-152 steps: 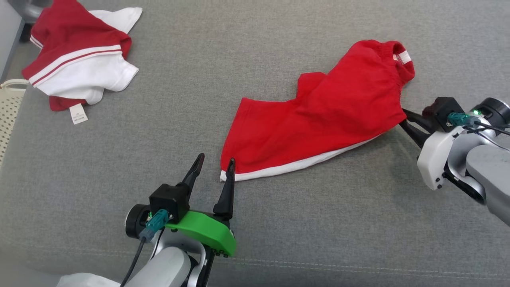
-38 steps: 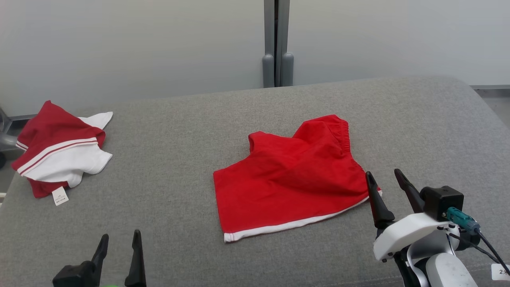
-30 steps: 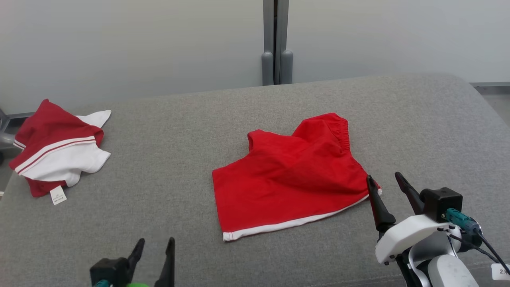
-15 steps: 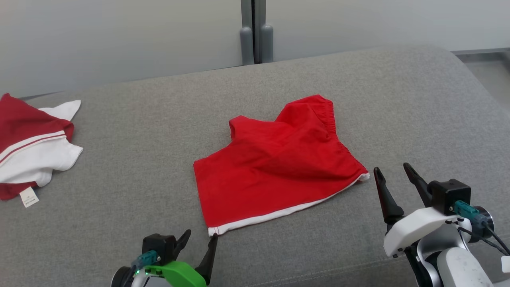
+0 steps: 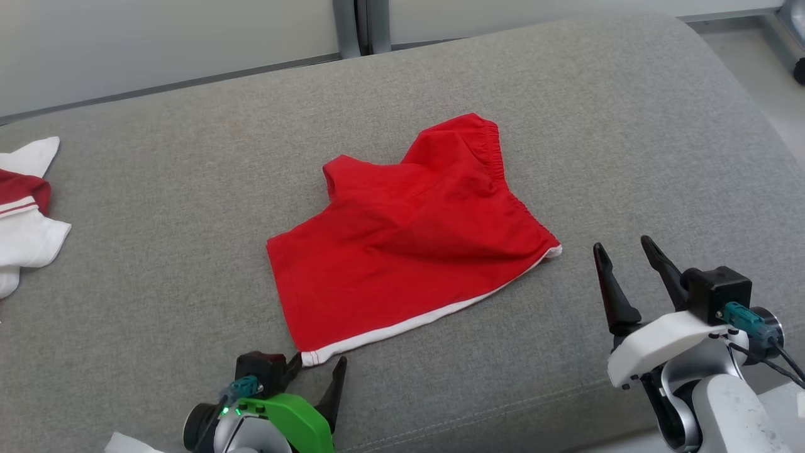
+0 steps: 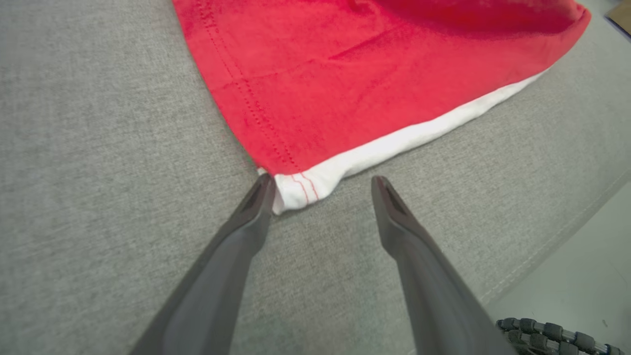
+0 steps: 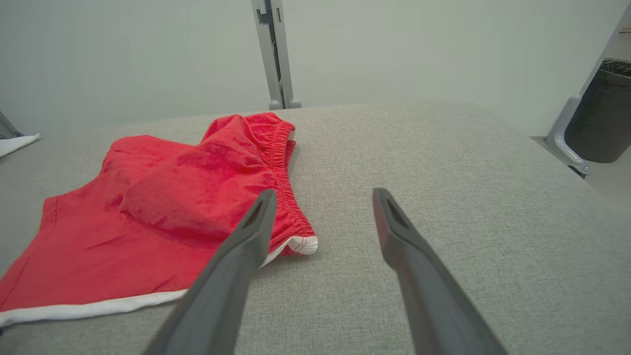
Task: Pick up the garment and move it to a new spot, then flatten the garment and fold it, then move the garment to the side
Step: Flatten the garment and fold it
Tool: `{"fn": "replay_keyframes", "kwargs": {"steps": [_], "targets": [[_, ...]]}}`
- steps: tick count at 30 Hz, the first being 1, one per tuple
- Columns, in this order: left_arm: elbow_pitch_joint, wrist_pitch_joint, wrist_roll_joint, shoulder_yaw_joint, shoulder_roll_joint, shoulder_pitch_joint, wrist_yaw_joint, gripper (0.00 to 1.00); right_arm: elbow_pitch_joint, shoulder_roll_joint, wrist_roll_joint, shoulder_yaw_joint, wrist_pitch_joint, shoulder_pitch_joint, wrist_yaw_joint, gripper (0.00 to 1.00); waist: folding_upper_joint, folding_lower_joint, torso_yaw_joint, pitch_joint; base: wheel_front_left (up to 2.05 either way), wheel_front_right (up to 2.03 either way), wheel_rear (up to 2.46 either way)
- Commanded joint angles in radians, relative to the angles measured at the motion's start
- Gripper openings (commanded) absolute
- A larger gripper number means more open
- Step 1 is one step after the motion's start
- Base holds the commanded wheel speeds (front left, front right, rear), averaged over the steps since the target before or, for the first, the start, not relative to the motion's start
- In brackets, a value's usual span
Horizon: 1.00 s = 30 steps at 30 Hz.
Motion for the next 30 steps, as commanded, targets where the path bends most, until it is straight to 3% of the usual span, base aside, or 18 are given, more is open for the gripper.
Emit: {"fn": "replay_keyframes", "kwargs": {"steps": [1, 15, 17, 18, 20, 22, 25, 30], "targets": [[0.009, -0.009, 0.005, -0.002, -0.004, -0.02, -0.005, 1.0, 0.004, 0.001, -0.001, -0.002, -0.008, -0.012, -0.001, 1.0, 0.0, 0.0, -0.006, 0.007, 0.0, 0.0, 0.0], [0.038, -0.036, 0.032, -0.027, -0.012, -0.046, -0.005, 0.99, 0.016, 0.006, 0.0, 0.003, -0.012, -0.021, -0.001, 1.0, 0.0, 0.0, 0.0, 0.011, 0.0, 0.0, 0.0], [0.051, -0.037, 0.032, -0.03, -0.017, -0.052, -0.007, 0.89, 0.014, 0.003, 0.002, 0.004, -0.009, -0.026, -0.001, 1.0, 0.0, 0.0, -0.002, 0.013, 0.0, 0.0, 0.0], [0.059, -0.036, 0.029, -0.032, -0.019, -0.053, -0.01, 0.8, 0.012, 0.001, 0.001, 0.004, -0.009, -0.027, -0.001, 1.0, 0.0, 0.0, -0.004, 0.013, 0.0, 0.0, 0.0], [0.073, -0.039, 0.031, -0.035, -0.022, -0.059, -0.014, 0.49, 0.009, -0.002, -0.001, 0.004, -0.007, -0.027, -0.001, 1.0, 0.0, 0.0, -0.007, 0.015, 0.0, 0.0, 0.0], [0.084, -0.043, 0.032, -0.037, -0.025, -0.067, -0.016, 0.36, 0.009, -0.005, -0.001, 0.001, -0.011, -0.028, -0.001, 1.0, 0.0, 0.0, -0.009, 0.016, 0.0, 0.0, 0.0], [0.108, -0.049, 0.037, -0.043, -0.028, -0.072, -0.017, 0.0, 0.009, -0.006, -0.001, -0.003, -0.012, -0.024, -0.001, 1.0, 0.0, 0.0, -0.01, 0.015, 0.0, 0.0, 0.0], [0.102, -0.086, 0.027, -0.02, -0.018, -0.078, -0.002, 0.0, 0.032, -0.021, 0.021, 0.009, 0.015, -0.029, -0.001, 1.0, 0.0, 0.0, 0.0, 0.016, 0.0, 0.0, 0.0]]}}
